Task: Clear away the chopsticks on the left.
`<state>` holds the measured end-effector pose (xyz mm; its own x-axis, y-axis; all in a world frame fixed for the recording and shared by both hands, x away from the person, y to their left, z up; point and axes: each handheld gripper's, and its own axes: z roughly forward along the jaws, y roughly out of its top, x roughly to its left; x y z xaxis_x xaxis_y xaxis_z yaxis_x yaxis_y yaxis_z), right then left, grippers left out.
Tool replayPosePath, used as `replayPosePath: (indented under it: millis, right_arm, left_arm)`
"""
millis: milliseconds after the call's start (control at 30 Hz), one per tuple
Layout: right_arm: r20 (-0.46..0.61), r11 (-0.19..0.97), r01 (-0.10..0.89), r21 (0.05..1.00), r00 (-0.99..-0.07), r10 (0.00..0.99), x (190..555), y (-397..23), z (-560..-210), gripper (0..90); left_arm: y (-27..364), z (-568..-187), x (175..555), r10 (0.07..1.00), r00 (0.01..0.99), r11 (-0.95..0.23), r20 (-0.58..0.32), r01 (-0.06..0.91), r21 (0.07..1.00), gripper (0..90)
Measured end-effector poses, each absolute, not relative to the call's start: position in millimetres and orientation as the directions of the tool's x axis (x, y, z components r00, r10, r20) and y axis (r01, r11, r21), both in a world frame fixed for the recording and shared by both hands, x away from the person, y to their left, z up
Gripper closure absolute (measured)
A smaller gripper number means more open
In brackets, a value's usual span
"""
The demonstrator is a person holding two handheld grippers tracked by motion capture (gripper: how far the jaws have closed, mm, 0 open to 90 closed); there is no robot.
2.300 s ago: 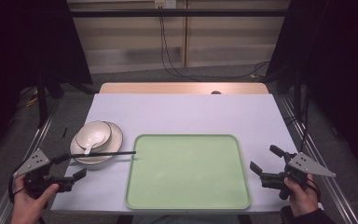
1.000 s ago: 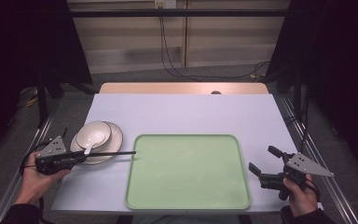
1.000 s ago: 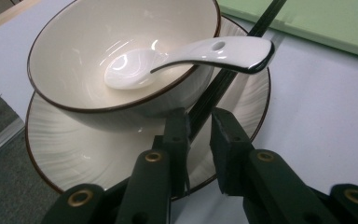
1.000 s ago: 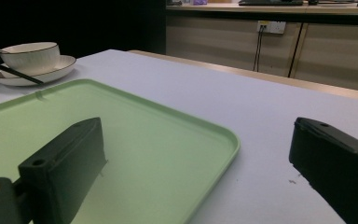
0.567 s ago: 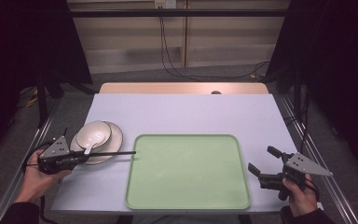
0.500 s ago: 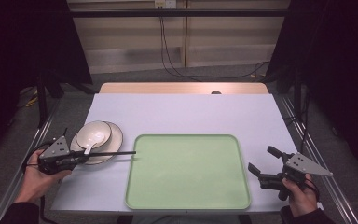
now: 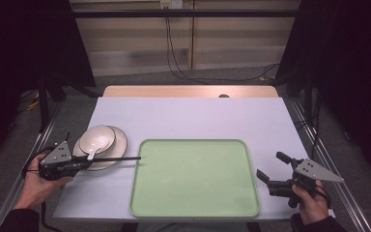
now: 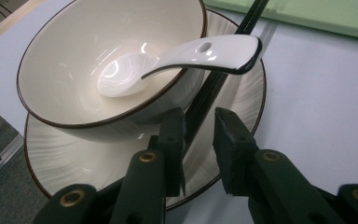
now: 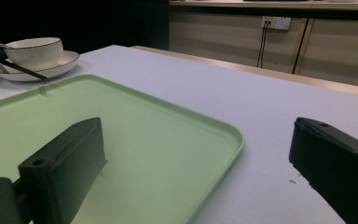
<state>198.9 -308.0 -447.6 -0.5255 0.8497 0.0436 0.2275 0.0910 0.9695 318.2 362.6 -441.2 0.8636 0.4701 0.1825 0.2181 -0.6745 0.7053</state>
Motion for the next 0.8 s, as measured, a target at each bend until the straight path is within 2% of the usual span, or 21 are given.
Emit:
replayPosePath:
  millis: [267, 567, 800]
  right_arm:
    - [0.046, 0.091, 0.233, 0.968, -0.524, 0.85, 199.0, -308.1, -447.8, 2.9]
    - [0.057, 0.082, 0.24, 0.967, -0.521, 0.852, 199.2, -308.3, -448.0, 2.9]
    - [0.061, 0.078, 0.244, 0.967, -0.517, 0.854, 199.2, -308.6, -448.1, 2.9]
  left_arm:
    - [362.4, -441.4, 317.5, 0.44, 0.883, -0.676, 0.165, 0.205, 0.708, 68.7]
    - [358.7, -439.4, 317.0, 0.42, 0.893, -0.688, 0.16, 0.199, 0.698, 71.6]
    - [356.1, -436.6, 317.7, 0.425, 0.888, -0.684, 0.173, 0.191, 0.704, 70.1]
